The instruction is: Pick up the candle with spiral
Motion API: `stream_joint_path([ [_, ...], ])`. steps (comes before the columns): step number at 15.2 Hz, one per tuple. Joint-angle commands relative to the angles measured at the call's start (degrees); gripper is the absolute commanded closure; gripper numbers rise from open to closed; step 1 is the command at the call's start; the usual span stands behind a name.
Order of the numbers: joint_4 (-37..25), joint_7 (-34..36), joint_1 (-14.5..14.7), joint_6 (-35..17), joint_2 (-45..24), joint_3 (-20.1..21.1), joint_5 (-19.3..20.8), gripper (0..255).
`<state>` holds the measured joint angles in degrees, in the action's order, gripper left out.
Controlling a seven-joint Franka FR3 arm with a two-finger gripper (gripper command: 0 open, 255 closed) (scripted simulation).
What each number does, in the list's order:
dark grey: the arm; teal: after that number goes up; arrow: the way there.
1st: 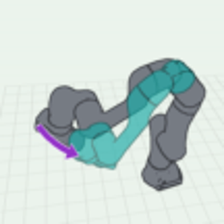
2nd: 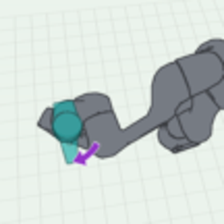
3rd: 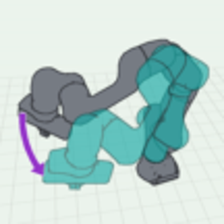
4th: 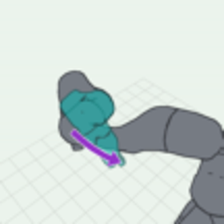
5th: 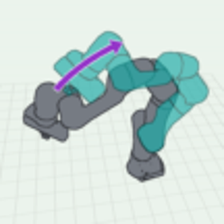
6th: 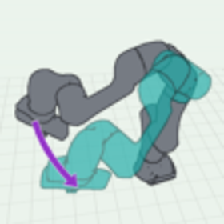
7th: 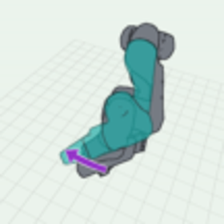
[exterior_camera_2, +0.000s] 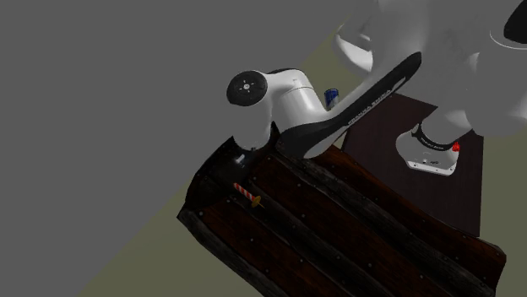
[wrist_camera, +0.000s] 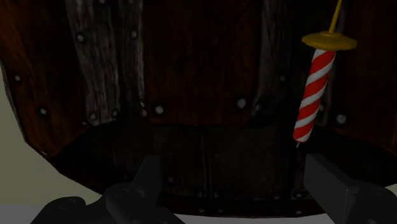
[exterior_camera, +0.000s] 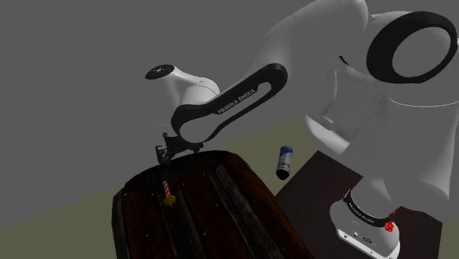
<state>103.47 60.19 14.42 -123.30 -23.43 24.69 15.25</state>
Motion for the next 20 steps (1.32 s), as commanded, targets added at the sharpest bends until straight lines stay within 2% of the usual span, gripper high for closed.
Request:
stream_joint_path([
  [1,-4.74,2.01,2.08,0.54,-4.79,-0.56,1.6,0],
  [7,-20.77,5.19,8.21,3.97,-18.25,-2.45,4.29,0],
  [16,-20.1,5.95,8.72,0.21,-21.43,-3.4,5.46,0],
  [17,-20.02,5.98,8.73,0.22,-21.36,-3.39,5.45,255],
  [20,-19.99,5.98,8.71,0.2,-21.34,-3.39,5.45,255],
])
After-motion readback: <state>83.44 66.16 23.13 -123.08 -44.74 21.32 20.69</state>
